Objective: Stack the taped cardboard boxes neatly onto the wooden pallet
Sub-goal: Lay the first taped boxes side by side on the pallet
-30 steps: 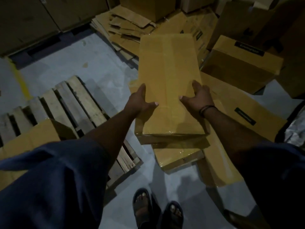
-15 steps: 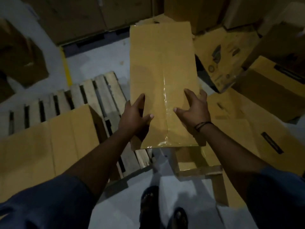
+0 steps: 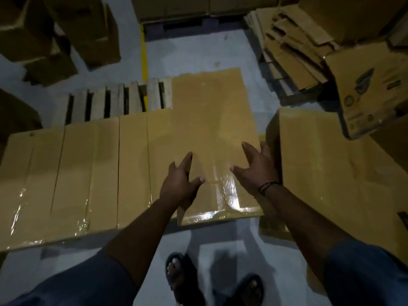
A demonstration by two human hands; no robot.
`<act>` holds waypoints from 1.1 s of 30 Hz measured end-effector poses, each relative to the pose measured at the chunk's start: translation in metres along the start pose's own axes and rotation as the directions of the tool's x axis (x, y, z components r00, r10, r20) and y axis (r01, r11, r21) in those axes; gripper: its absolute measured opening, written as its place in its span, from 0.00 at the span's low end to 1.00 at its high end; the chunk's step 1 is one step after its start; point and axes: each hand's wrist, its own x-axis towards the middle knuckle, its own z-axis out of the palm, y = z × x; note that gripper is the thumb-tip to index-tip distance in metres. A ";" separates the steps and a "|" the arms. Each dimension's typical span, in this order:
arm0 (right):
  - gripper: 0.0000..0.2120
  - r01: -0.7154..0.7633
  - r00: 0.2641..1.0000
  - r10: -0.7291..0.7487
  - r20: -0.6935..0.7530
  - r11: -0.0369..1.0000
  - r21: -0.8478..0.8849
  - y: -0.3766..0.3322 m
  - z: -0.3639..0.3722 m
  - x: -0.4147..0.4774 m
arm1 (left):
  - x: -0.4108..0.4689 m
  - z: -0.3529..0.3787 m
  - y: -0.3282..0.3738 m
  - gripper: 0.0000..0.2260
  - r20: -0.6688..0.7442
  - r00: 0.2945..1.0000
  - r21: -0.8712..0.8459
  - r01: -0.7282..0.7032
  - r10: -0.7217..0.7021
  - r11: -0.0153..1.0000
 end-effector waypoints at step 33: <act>0.43 -0.019 0.918 0.066 0.392 0.992 -0.123 0.101 0.159 0.112 | 0.104 0.124 -0.086 0.38 0.136 0.984 0.378 0.059 -0.118 0.924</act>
